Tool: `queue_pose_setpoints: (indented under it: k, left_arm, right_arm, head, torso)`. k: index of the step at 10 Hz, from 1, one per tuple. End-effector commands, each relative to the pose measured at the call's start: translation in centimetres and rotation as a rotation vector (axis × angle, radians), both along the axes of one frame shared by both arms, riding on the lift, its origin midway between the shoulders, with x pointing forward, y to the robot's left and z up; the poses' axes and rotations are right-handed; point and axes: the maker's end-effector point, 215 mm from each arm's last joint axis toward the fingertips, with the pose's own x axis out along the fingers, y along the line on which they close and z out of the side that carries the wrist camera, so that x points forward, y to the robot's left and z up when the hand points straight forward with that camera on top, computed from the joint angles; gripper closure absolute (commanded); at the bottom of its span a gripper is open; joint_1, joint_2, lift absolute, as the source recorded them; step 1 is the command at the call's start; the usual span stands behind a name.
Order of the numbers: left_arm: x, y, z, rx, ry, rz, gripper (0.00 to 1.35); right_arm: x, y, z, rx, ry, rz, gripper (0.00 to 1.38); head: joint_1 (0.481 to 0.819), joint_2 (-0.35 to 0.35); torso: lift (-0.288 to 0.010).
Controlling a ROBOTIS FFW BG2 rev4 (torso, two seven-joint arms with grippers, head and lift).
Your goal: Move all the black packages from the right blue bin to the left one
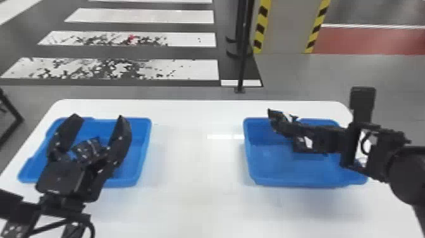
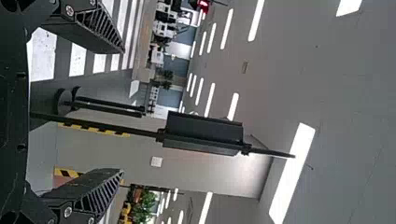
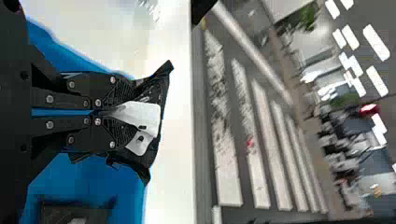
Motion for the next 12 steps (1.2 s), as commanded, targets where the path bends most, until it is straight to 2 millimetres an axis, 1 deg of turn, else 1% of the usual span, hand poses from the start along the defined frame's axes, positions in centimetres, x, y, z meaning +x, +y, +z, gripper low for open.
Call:
queue_pose_setpoints:
  k: [1, 2, 3, 4, 5, 6, 7, 8, 10, 11, 12]
  left_arm:
    - [0.0, -0.6, 0.2, -0.006, -0.006, -0.012, 0.13]
    - [0.2, -1.3, 0.5, -0.011, -0.012, -0.026, 0.13]
    - [0.3, -2.2, 0.3, -0.014, -0.004, -0.047, 0.13]
    - [0.4, -2.9, 0.4, -0.017, -0.003, -0.062, 0.13]
    - [0.6, -3.9, 0.6, -0.018, -0.003, -0.086, 0.13]
    - [0.7, -4.9, 0.8, -0.020, 0.000, -0.111, 0.13]
    - [0.9, -6.7, 0.3, -0.018, 0.030, -0.154, 0.13]
    - [1.1, -7.8, -0.5, -0.009, 0.057, -0.181, 0.13]
    - [1.5, -9.9, -1.2, -0.004, 0.088, -0.228, 0.13]
    - [1.5, -10.3, -1.3, 0.007, 0.093, -0.234, 0.13]
    - [1.6, -10.1, -1.4, 0.023, 0.094, -0.227, 0.13]
  right_arm:
    - [0.7, 4.7, 4.6, 0.121, -0.145, 0.097, 1.18]
    - [-0.1, 8.3, 6.3, 0.200, -0.176, 0.177, 1.18]
    - [-1.3, 11.5, 7.1, 0.259, -0.177, 0.247, 1.18]
    - [-2.6, 14.3, 7.8, 0.303, -0.181, 0.303, 1.18]
    - [-3.3, 16.6, 8.0, 0.340, -0.179, 0.344, 1.18]
    - [-4.0, 18.2, 7.7, 0.361, -0.172, 0.372, 1.18]
    - [-4.9, 20.1, 7.6, 0.380, -0.164, 0.408, 1.18]
    - [-5.6, 21.7, 7.5, 0.383, -0.158, 0.442, 1.18]
    - [-6.1, 22.9, 7.8, 0.383, -0.160, 0.467, 1.18]
    - [-6.5, 23.5, 7.8, 0.392, -0.154, 0.478, 1.18]
    - [-7.1, 24.2, 7.9, 0.399, -0.152, 0.494, 1.18]
  head:
    - [0.695, 0.013]
    - [0.695, 0.042]
    - [0.691, 0.076]
    - [0.682, 0.110]
    - [0.680, 0.135]
    - [0.679, 0.148]
    - [0.679, 0.166]
    - [0.685, 0.176]
    - [0.695, 0.183]
    - [0.695, 0.181]
    - [0.695, 0.177]
  torso:
    - [-0.140]
    - [-0.140]
    - [-0.140]
    - [-0.140]
    - [-0.140]
    - [-0.140]
    - [-0.140]
    - [-0.140]
    - [-0.140]
    - [-0.140]
    - [-0.140]
